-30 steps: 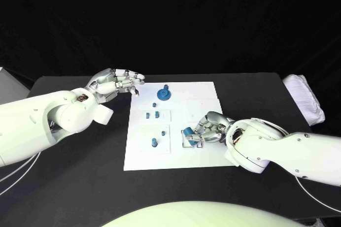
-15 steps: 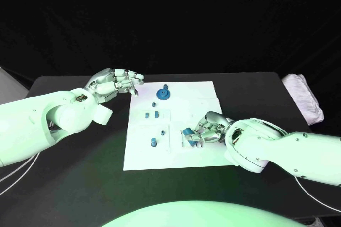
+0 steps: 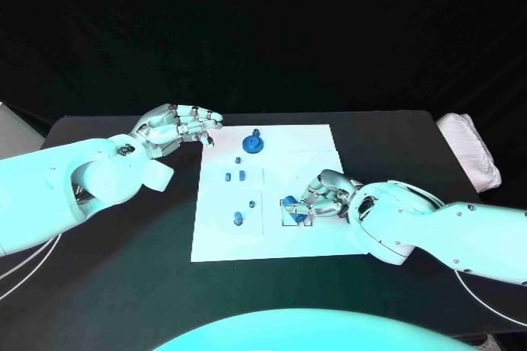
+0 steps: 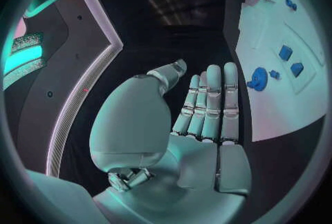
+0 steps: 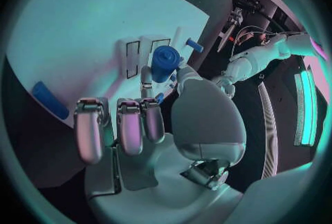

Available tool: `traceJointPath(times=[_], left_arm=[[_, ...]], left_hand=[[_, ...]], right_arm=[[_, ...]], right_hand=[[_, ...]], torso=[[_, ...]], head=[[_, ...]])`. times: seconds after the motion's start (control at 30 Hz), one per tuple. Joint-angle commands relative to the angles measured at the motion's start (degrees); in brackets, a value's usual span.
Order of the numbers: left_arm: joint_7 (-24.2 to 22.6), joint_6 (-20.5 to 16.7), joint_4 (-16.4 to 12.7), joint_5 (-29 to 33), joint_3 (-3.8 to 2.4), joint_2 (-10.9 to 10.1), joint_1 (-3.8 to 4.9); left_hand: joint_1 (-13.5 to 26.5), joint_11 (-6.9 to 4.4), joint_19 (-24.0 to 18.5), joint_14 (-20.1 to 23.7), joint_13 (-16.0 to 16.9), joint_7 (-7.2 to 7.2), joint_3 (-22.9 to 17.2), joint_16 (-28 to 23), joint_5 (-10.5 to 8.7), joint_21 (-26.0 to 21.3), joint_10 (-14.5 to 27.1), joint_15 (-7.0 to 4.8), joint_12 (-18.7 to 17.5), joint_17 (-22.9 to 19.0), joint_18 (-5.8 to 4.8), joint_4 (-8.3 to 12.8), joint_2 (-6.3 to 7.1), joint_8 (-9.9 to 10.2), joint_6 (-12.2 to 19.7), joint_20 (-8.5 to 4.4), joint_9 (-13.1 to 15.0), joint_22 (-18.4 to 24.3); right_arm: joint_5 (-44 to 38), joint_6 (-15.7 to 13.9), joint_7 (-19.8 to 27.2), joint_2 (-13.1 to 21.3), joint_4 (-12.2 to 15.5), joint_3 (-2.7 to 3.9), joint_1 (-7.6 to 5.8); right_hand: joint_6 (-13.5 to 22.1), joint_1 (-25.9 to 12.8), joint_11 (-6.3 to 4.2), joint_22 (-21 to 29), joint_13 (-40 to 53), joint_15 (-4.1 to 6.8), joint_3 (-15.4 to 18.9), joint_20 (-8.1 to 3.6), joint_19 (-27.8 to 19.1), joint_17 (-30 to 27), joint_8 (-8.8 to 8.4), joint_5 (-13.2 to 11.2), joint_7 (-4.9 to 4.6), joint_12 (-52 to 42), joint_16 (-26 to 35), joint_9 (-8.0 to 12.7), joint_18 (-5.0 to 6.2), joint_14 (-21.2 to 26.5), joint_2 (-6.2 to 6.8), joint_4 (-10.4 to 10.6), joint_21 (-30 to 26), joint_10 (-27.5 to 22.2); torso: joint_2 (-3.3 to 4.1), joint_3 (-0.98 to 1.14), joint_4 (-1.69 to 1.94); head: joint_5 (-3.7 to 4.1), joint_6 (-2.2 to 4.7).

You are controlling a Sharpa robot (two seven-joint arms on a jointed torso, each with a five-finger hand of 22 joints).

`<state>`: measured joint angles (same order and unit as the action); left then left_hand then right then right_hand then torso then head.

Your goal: Assemble the parts on the task board

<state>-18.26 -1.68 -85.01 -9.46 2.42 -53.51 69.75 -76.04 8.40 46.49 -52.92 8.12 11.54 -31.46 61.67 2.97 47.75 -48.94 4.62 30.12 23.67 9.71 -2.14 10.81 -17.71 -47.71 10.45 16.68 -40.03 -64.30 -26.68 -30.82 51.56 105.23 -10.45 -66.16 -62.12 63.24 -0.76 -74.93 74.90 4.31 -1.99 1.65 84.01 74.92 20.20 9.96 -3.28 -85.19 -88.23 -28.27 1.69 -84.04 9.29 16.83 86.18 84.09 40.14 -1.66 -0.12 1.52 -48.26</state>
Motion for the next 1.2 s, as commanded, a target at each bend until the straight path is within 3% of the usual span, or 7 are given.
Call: traceJointPath(times=[0.03, 0.13, 0.27, 0.4, 0.63, 0.8, 1.2], left_arm=[[-0.21, 0.14, -0.11, -0.13, -0.04, 0.04, 0.03], [-0.05, 0.01, -0.08, -0.13, -0.04, 0.06, 0.03], [0.10, -0.11, 0.06, -0.13, -0.03, 0.12, 0.03], [0.16, -0.10, 0.12, -0.13, -0.03, 0.18, 0.03], [0.18, -0.06, 0.20, -0.13, -0.03, 0.30, 0.02], [0.19, -0.08, 0.26, -0.13, -0.03, 0.29, 0.02], [0.29, -0.13, 0.37, -0.13, -0.02, 0.24, 0.01]], left_hand=[[0.11, -0.03, 0.53, 0.23, -0.09, -0.02, 0.15, 0.18, -0.01, -0.34, 0.57, 0.02, 0.24, 0.09, 0.80, -0.15, -0.65, -0.16, 0.51, 0.01, 0.09, 0.09], [0.14, 0.04, 0.72, 0.24, -0.12, 0.10, 0.21, 0.19, 0.00, -0.61, 0.76, 0.06, 0.28, 0.10, 0.80, -0.44, -0.75, 0.04, 0.90, 0.02, 0.03, 0.30], [0.11, 0.07, 0.78, 0.24, -0.13, 0.14, 0.19, 0.19, -0.01, -0.68, 0.82, 0.07, 0.29, 0.11, 0.80, -0.51, -0.82, 0.08, 1.00, 0.02, 0.01, 0.36], [0.08, 0.10, 0.84, 0.25, -0.14, 0.19, 0.20, 0.19, -0.01, -0.76, 0.90, 0.09, 0.30, 0.11, 0.80, -0.58, -0.83, 0.15, 1.13, 0.02, -0.01, 0.42], [0.06, 0.12, 0.88, 0.25, -0.15, 0.23, 0.22, 0.20, -0.02, -0.82, 0.96, 0.11, 0.31, 0.12, 0.79, -0.62, -0.83, 0.19, 1.22, 0.03, -0.02, 0.46], [0.04, 0.12, 0.90, 0.26, -0.15, 0.23, 0.22, 0.20, -0.02, -0.84, 0.98, 0.11, 0.31, 0.12, 0.79, -0.62, -0.84, 0.19, 1.23, 0.03, -0.02, 0.48], [-0.02, 0.14, 0.94, 0.26, -0.15, 0.24, 0.19, 0.20, -0.02, -0.89, 1.02, 0.12, 0.33, 0.12, 0.79, -0.66, -0.91, 0.18, 1.23, 0.03, -0.01, 0.52]], right_arm=[[-0.40, -2.89, 1.52, 0.01, -0.09, 0.01, 0.05], [-0.41, -4.01, 2.11, 0.12, -0.15, 0.01, 0.05], [-0.62, -4.16, 2.52, 0.26, -0.15, 0.00, 0.05], [-0.86, -3.82, 2.87, 0.36, -0.06, 0.00, 0.05], [-0.20, -2.98, 5.26, 1.08, 0.52, 0.00, 0.06], [0.74, -1.81, 7.54, 2.28, 1.30, 0.00, 0.08], [1.28, 3.03, 8.75, 5.12, 3.15, -0.04, 0.60]], right_hand=[[1.22, -0.65, 0.00, -13.81, 10.36, 0.13, 4.93, 0.01, 4.86, 8.92, -0.02, 0.82, -0.25, 2.16, 0.67, 0.02, -0.75, -4.69, -0.35, 0.01, -1.30, 2.88], [2.85, -0.56, 0.54, -13.00, 7.77, -0.31, 8.73, 0.36, 4.09, 7.10, -0.63, 1.10, -0.87, 6.26, 1.57, 0.26, -0.17, -4.24, -0.35, 0.15, -4.55, 1.01], [3.72, -1.64, 1.04, -9.96, 2.44, -0.77, 10.75, 0.80, 1.27, 1.30, -0.76, -0.24, -1.29, 14.67, 4.80, 0.36, 1.81, -2.64, -0.07, 0.28, -15.99, -2.90], [3.78, -1.76, 0.99, -9.52, 1.85, -0.72, 10.93, 0.89, 1.03, 0.72, -0.62, -0.75, -1.32, 15.54, 5.32, 0.32, 1.95, -2.51, 0.03, 0.22, -17.19, -3.18], [3.80, 1.43, 0.90, -9.76, 3.21, -0.63, 9.62, 0.82, 1.73, 2.21, -0.29, 0.63, -1.23, 13.40, 4.82, 0.28, 1.62, -3.09, -2.04, 0.02, -15.65, -1.92], [2.35, 6.53, 0.26, -11.84, 6.43, -0.12, 7.79, 0.35, 3.62, 7.46, 0.91, 0.81, -0.52, 8.40, 2.01, 0.05, 0.39, -4.44, -3.87, -0.16, -8.33, 0.58], [1.16, 5.23, -0.20, -12.83, 7.90, 0.27, 7.58, -0.05, 4.30, 9.46, 1.49, 0.34, -0.01, 6.23, 0.92, 0.14, -0.14, -4.85, -5.63, 0.00, -5.19, 1.68]], torso=[[-0.04, 0.03, -0.02], [0.01, 0.08, -0.04], [-0.05, 0.14, -0.08], [-0.05, 0.12, -0.13], [0.00, 0.14, -0.08], [0.02, 0.07, -0.02], [-0.05, 0.05, -0.16]], head=[[0.02, -0.02], [0.01, 0.05], [0.02, 0.25], [0.06, 0.35], [0.16, 0.46], [0.06, 0.50], [0.01, 0.43]])
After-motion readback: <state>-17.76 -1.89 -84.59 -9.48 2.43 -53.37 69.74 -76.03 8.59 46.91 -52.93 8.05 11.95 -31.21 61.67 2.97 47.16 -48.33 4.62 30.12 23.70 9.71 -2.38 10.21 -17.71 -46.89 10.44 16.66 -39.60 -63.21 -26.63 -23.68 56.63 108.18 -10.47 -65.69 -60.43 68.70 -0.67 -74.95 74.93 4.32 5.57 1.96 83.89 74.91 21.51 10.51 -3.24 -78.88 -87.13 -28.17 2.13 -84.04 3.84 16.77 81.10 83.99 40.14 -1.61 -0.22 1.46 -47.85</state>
